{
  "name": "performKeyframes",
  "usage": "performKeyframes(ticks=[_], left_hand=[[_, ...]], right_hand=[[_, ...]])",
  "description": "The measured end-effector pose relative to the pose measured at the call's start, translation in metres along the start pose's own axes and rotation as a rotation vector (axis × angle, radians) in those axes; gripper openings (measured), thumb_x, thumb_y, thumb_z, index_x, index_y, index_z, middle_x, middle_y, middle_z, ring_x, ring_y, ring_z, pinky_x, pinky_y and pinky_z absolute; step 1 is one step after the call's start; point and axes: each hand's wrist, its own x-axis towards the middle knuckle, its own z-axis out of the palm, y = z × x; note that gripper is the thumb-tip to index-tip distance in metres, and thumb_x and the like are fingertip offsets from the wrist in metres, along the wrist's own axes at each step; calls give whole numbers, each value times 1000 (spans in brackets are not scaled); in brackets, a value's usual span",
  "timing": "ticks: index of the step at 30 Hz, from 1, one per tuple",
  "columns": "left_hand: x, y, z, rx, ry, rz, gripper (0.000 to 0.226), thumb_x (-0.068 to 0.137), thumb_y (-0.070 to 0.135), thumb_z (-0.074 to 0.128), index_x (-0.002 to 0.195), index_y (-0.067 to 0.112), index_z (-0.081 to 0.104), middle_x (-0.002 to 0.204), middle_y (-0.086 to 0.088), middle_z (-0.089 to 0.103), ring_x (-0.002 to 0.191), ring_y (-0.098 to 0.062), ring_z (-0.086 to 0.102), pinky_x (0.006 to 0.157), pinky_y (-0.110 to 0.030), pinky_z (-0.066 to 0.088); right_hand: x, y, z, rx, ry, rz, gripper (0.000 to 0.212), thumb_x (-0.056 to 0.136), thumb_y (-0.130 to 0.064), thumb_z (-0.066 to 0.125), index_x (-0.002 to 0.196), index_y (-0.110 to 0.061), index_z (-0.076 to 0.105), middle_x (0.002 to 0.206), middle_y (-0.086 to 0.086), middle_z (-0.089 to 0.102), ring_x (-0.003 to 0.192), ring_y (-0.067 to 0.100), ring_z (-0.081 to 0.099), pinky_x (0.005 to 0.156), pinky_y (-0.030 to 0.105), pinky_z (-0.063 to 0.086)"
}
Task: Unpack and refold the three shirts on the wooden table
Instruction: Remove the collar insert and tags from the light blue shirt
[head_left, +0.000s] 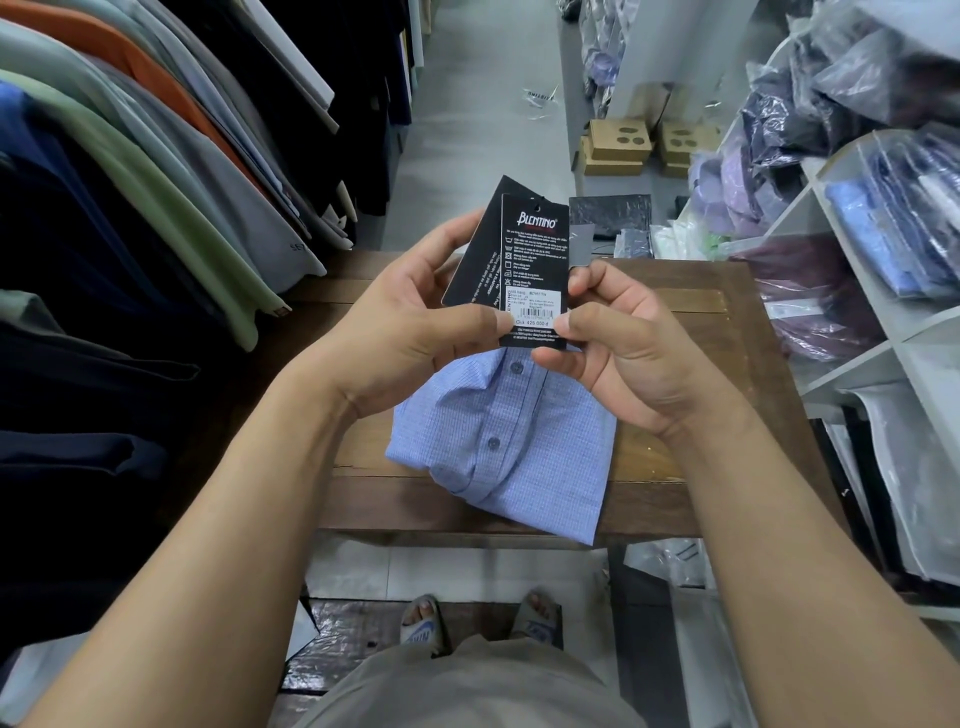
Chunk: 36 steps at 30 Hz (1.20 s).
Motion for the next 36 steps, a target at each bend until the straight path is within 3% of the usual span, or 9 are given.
performKeyframes(ticks=[4, 8, 11, 15, 21, 30, 36], left_hand=[[1, -1, 0, 2, 2, -1, 76, 81, -16, 60, 145, 21, 47, 128, -8, 64, 114, -32, 64, 96, -47, 55], [1, -1, 1, 2, 23, 2, 72, 79, -15, 60, 138, 26, 53, 128, -2, 66, 115, -31, 64, 98, -47, 54], [1, -3, 2, -3, 21, 2, 72, 81, -17, 58, 139, 25, 51, 131, -3, 65, 114, -30, 65, 95, -43, 56], [1, -4, 2, -25, 10, -8, 75, 83, -20, 55, 145, 21, 46, 132, -8, 64, 113, -30, 64, 91, -38, 55], [2, -1, 7, -44, 39, -1, 69, 88, -25, 50, 142, 18, 49, 121, -5, 69, 101, -23, 69, 79, -26, 56], [3, 2, 9, -65, 63, -7, 55, 92, -18, 50, 135, 15, 55, 113, -7, 71, 90, -19, 71, 69, -22, 56], [3, 4, 7, -43, 56, 9, 53, 92, -13, 54, 133, 19, 55, 108, 2, 74, 91, -14, 70, 70, -20, 56]], right_hand=[[-1, -3, 1, 0, -1, 2, 31, 92, 19, 46, 89, -12, 49, 109, 16, 69, 89, 24, 73, 58, 25, 59], [-2, -4, 0, 13, -15, -10, 29, 89, 16, 50, 90, -13, 50, 108, 15, 70, 88, 24, 72, 60, 26, 60], [-3, -2, -2, 29, -33, -11, 25, 80, 10, 55, 91, -13, 51, 107, 14, 71, 87, 23, 72, 62, 26, 60], [-4, 0, -4, 33, -49, -21, 28, 89, 15, 49, 93, -13, 52, 103, 10, 72, 84, 20, 72, 64, 26, 60], [-1, 1, -3, 76, 15, -1, 26, 89, 13, 51, 92, -13, 57, 113, 18, 65, 96, 28, 63, 61, 22, 58], [-1, 0, -2, 52, 20, 1, 31, 93, 16, 42, 92, -12, 54, 103, 12, 71, 93, 27, 65, 60, 23, 59], [1, 1, -3, 56, 7, -19, 32, 93, 18, 43, 95, -12, 53, 111, 14, 67, 96, 26, 66, 62, 24, 59]])
